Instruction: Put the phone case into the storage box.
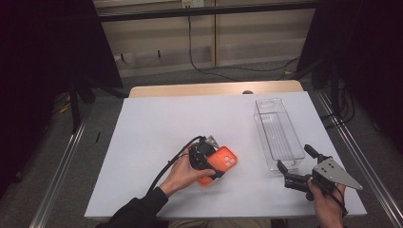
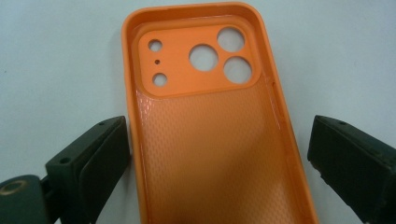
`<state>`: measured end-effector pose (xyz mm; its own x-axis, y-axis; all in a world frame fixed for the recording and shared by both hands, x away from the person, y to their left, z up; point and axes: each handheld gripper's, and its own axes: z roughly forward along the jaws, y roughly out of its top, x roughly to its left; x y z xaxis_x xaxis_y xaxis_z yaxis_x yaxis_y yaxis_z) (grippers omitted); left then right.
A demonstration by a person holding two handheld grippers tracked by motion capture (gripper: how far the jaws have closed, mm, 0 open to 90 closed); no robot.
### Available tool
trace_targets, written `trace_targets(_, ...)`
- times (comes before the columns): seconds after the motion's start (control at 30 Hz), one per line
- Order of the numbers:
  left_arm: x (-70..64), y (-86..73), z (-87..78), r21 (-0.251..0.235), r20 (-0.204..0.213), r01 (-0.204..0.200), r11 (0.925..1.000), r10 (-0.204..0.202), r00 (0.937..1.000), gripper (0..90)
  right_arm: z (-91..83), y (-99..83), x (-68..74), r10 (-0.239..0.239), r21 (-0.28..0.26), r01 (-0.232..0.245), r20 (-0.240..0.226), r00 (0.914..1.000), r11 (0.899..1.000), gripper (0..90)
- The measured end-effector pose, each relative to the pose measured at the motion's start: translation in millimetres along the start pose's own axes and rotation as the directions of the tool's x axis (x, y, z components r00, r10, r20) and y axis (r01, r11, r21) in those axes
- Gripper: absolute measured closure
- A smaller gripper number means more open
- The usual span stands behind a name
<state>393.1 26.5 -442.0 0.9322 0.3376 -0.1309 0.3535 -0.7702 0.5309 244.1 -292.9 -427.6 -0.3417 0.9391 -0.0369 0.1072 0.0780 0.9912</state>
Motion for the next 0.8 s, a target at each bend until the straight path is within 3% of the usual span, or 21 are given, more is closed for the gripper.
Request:
trace_targets(0.23, -7.9, -2.1, 4.3, 0.004, -0.048, -0.047, 0.9989, 0.047, 0.9977, 3.2, -0.7, 0.3, 0.6, 0.002, -0.001, -0.002, -0.003, 1.0000, 1.000, 0.0)
trace_targets(0.33, -11.3, -1.3, 6.0, 0.010, -0.075, -0.042, 0.9991, 0.042, 0.9963, 2.7, -0.3, 0.0, 0.1, -0.001, -0.001, 0.001, -0.003, 1.0000, 1.000, 0.0)
trace_targets(0.47, -12.4, -0.3, 6.6, 0.009, -0.083, -0.020, 0.9998, 0.021, 0.9963, 3.1, -0.3, 0.0, 0.5, 0.001, -0.001, -0.001, -0.006, 1.0000, 1.000, 0.0)
trace_targets(0.8, -13.0, 1.8, 6.5, 0.028, -0.090, -0.022, 0.9993, 0.025, 0.9956, 5.2, -0.5, 0.2, 0.9, 0.002, -0.001, -0.002, -0.006, 1.0000, 1.000, 0.0)
